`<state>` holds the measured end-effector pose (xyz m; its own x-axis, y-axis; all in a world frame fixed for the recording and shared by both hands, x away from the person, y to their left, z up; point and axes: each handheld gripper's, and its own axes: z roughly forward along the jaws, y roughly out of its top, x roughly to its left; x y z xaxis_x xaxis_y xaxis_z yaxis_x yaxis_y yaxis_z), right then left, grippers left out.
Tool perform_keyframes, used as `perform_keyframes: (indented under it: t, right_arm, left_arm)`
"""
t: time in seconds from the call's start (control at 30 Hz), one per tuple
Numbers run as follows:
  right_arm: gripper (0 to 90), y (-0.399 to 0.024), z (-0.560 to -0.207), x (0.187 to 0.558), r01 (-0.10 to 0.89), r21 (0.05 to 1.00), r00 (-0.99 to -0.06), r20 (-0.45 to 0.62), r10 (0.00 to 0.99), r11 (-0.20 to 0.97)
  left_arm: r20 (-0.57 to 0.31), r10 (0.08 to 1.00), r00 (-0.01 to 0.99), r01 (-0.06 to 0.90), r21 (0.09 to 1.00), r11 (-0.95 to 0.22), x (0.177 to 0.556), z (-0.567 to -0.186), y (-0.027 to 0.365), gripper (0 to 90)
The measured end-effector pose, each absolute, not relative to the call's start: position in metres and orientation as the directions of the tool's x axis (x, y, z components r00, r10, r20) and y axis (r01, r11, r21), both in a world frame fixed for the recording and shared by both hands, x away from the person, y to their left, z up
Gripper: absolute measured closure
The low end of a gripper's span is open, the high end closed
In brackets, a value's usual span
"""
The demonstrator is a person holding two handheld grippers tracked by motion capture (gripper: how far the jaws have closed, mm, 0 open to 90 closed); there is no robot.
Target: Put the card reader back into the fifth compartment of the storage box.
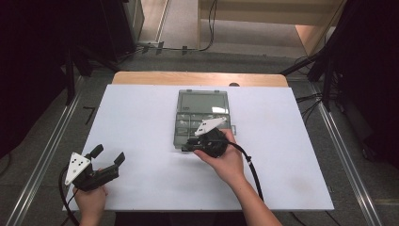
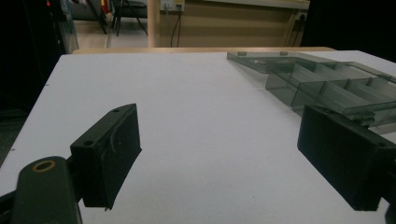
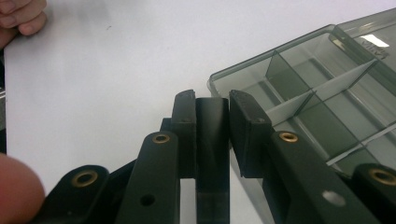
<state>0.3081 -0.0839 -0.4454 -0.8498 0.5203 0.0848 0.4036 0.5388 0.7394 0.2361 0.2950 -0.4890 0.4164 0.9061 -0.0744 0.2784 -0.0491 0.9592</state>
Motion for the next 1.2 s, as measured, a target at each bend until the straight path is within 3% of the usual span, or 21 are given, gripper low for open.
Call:
perform_keyframes:
  t: [1.2]
  right_arm:
    - [70.8,-0.051,-0.44,0.354,0.444,0.732,-0.827,0.112,0.552,0.517]
  left_arm:
    - [-0.086,0.903,0.42,0.279,0.959,-0.039,0.237,-0.489,0.296,13.6]
